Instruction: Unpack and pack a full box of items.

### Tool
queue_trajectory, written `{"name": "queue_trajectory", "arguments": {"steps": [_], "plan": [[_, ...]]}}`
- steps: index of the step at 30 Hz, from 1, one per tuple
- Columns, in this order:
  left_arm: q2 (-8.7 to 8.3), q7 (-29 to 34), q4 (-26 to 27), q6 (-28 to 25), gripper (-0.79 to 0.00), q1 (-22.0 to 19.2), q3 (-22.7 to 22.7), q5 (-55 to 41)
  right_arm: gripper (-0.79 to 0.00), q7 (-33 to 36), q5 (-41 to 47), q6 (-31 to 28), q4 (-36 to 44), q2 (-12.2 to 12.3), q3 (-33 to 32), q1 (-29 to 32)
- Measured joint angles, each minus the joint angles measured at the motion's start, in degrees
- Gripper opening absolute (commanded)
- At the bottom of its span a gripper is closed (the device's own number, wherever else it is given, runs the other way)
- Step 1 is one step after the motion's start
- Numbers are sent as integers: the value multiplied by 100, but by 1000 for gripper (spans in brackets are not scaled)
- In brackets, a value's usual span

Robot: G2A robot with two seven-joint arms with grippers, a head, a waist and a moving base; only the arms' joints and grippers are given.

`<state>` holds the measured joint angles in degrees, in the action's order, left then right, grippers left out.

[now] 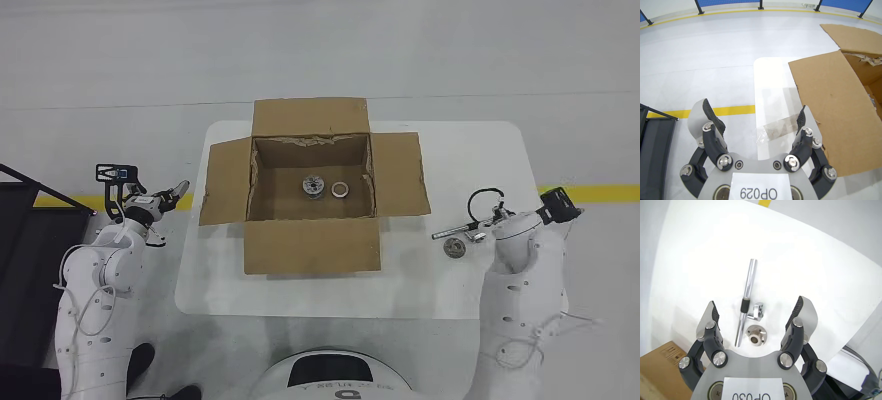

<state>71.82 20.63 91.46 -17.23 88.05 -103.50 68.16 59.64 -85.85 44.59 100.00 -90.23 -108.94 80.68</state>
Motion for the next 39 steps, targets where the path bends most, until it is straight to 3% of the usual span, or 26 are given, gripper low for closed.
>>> {"name": "queue_trajectory", "arguments": {"steps": [5,13,33,35,39], "plan": [[0,0,0,0,0,0,0,0,-496,354,-278,-351,-315,-37,-130,-107],[0,0,0,0,0,0,0,0,-449,587,-831,-583,-635,-166,-22,-271],[0,0,0,0,0,0,0,0,-505,530,-1645,-526,-1729,-486,-157,-944],[0,0,0,0,0,0,0,0,-548,541,-1710,-536,-1814,-503,-210,-1007],[0,0,0,0,0,0,0,0,-785,575,-1817,-571,-1911,-527,-328,-1089]]}}
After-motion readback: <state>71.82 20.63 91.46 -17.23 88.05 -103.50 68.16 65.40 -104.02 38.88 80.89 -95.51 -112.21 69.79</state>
